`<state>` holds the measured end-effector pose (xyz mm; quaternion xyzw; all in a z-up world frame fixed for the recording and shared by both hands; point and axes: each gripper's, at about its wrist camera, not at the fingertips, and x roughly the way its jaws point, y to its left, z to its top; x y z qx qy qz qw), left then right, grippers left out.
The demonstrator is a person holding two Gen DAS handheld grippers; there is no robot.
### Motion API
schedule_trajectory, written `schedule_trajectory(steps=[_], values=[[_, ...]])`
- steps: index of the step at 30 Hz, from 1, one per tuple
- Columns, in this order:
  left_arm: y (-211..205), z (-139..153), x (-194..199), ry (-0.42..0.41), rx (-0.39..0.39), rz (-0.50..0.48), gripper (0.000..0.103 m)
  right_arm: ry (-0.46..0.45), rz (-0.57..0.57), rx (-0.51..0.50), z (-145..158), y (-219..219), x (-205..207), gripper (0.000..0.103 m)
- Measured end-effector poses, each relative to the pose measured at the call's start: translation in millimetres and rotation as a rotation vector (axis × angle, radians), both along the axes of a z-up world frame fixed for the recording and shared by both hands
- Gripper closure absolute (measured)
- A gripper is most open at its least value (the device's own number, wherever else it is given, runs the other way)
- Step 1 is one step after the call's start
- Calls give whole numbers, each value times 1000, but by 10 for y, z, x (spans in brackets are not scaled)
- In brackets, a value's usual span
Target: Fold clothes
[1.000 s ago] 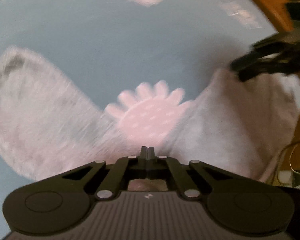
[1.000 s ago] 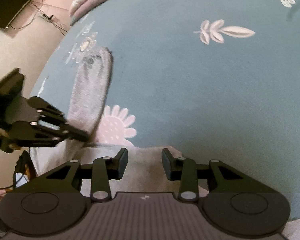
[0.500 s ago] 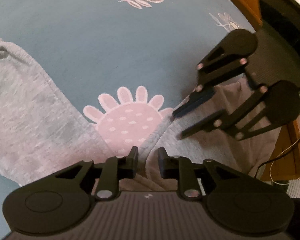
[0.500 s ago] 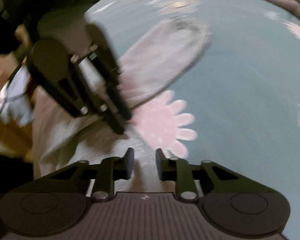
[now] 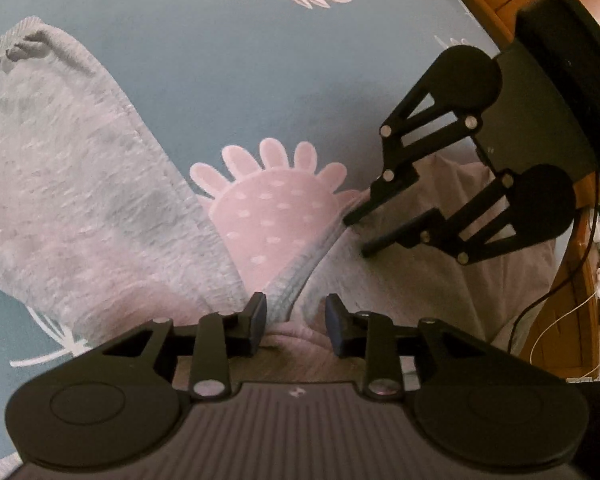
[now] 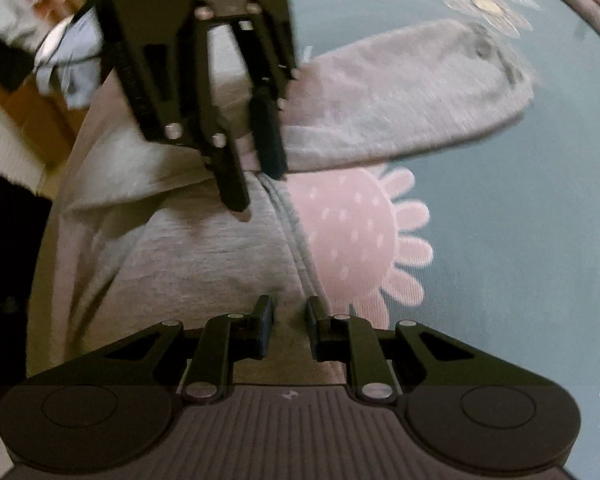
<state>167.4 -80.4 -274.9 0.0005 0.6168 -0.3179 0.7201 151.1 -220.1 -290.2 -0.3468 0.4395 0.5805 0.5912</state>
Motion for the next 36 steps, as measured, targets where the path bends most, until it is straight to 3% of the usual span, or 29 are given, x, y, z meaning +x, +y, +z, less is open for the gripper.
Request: schedule_trajectory(steps=[5,9,13,16,19,22,24,28,29,32,36], values=[[-60,136,-95,-35,6,-84,76,-7,-12,-11,42,38,-10,99],[-105,241,-108,-50,-33,-131,76,-44,-10,-3,139,19,-110,101],[-241,69,-59,-30,34,-192,77,-68,-32,-2,208,22,-144,101],[-311,26,-82,-42,53,-243,97,-81,-42,7,255,34,-187,101],[-309,107,-135,-83,85,-282,102,-121,-65,23,282,62,-241,101],[-230,150,-114,-113,155,-251,103,-149,-128,25,195,192,-201,101],[-167,118,-68,-83,154,-208,103,-151,-191,22,57,269,-162,101],[-137,162,-41,-80,129,-183,102,-98,-358,49,6,267,-101,100],[-126,205,-29,-84,113,-172,102,-88,-399,68,68,226,-102,94],[-106,374,25,-103,28,-112,102,-61,-528,108,265,21,-125,93],[-307,418,94,-101,-132,-99,101,-45,-735,58,347,-401,-71,88]])
